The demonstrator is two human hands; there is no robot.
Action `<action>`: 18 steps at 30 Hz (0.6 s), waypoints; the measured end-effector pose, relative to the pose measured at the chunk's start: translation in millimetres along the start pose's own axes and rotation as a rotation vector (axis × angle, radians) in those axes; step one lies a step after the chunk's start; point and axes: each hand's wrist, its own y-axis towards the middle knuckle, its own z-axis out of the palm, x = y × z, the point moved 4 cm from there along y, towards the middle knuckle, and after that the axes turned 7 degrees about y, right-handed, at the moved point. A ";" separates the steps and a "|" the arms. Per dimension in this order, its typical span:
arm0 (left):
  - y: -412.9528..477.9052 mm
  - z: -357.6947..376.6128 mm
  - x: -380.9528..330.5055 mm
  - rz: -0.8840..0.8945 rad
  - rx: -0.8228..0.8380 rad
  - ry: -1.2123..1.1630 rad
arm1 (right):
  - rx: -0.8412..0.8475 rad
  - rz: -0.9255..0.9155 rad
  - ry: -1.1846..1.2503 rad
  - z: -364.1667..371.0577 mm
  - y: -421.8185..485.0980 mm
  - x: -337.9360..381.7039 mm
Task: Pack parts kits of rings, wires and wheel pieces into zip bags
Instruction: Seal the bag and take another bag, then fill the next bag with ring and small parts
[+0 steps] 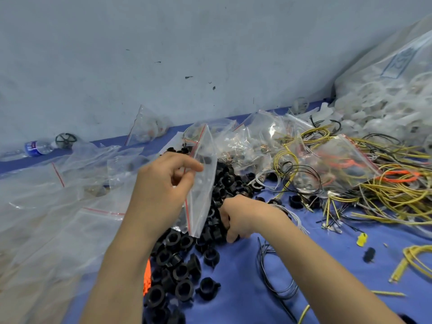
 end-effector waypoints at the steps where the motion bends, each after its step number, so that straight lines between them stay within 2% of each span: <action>1: -0.7 2.7 1.3 -0.011 0.019 0.015 | 0.014 0.003 0.011 -1.5 -1.4 -0.8; 4: -1.4 10.0 3.6 -0.053 0.065 0.034 | 0.018 -0.006 0.094 -16.9 -12.3 -7.2; 8: -3.3 19.8 2.8 -0.071 0.150 0.060 | -0.089 -0.090 0.282 -55.7 -49.8 -15.8; 10: -4.9 25.8 -0.1 -0.066 0.193 0.070 | -0.159 -0.264 0.544 -73.9 -74.5 -12.0; 12: -5.6 31.4 -5.7 -0.055 0.220 0.053 | -0.208 -0.552 0.817 -88.0 -98.6 2.4; 14: -6.2 36.1 -12.2 -0.032 0.243 0.061 | -0.260 -0.738 0.949 -92.3 -108.6 16.4; 16: -6.6 38.6 -15.8 -0.049 0.255 0.021 | -0.383 -0.714 0.855 -88.0 -101.5 23.9; 18: -6.5 36.8 -16.8 -0.107 0.232 -0.094 | -0.523 -0.590 0.561 -82.9 -90.9 27.4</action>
